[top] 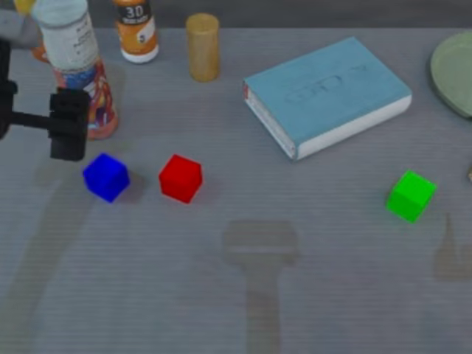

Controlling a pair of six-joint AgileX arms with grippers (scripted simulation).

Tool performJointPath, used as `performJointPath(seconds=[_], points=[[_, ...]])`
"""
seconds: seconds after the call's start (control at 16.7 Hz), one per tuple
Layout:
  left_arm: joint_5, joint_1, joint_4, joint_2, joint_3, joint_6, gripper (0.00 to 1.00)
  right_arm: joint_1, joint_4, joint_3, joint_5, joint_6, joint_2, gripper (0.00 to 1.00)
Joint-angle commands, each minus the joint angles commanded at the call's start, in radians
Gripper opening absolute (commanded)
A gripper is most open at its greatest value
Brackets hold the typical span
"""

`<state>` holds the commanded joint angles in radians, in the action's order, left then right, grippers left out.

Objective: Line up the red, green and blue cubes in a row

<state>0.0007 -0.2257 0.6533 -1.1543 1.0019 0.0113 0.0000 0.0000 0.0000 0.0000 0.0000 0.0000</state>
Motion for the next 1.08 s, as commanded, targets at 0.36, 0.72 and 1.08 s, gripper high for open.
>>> performJointPath(seconds=[0.36,0.72,1.08], points=[[-0.001,-0.118,0.355,-0.639,0.507,0.007,1.0,0.0,0.0,0.0,0.0,0.0,0.0,1.0],[0.002,-0.198,0.573,-1.035,0.888,0.008,1.0,0.0,0.0,0.0,0.0,0.0,0.0,1.0],[0.003,-0.218,0.623,-1.13,0.988,0.008,1.0,0.0,0.0,0.0,0.0,0.0,0.0,1.0]])
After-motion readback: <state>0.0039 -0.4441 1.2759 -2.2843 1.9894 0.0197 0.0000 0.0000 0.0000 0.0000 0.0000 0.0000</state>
